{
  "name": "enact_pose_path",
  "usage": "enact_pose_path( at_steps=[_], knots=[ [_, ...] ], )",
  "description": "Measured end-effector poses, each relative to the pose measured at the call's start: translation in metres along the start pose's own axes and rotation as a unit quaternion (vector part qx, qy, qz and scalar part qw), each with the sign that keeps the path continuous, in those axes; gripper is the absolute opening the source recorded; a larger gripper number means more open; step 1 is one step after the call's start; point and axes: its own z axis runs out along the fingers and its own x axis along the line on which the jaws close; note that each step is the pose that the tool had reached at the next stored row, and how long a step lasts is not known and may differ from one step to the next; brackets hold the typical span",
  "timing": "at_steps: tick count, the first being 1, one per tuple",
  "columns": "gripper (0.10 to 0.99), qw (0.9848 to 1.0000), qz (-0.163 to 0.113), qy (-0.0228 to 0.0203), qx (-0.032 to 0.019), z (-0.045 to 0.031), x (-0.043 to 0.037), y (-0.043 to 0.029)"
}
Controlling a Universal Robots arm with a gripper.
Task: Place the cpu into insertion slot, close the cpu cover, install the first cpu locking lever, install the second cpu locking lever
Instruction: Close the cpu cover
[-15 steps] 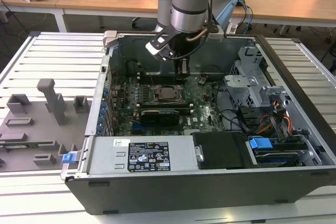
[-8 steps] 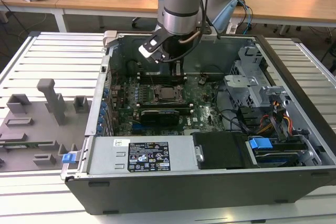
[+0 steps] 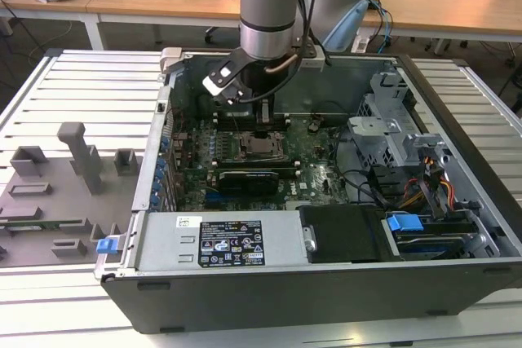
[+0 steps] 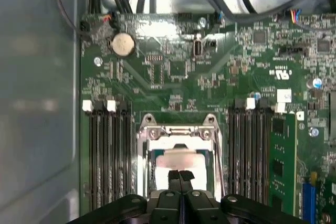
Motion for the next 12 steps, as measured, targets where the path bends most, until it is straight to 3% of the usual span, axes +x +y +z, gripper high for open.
enact_pose_path(
  at_steps=[4,7,11,12],
  knots=[
    [0.106,1.0000,0.000,-0.0001,0.0001,0.0000,0.0000,0.0000],
    [0.106,0.9996,-0.027,0.0006,0.0005,0.0001,0.0000,-0.0001],
    [0.106,0.9977,-0.067,0.0014,0.0011,0.0002,0.0000,0.0000],
    [0.106,0.9966,-0.082,0.0017,0.0013,0.0002,0.0000,0.0000]
  ],
)
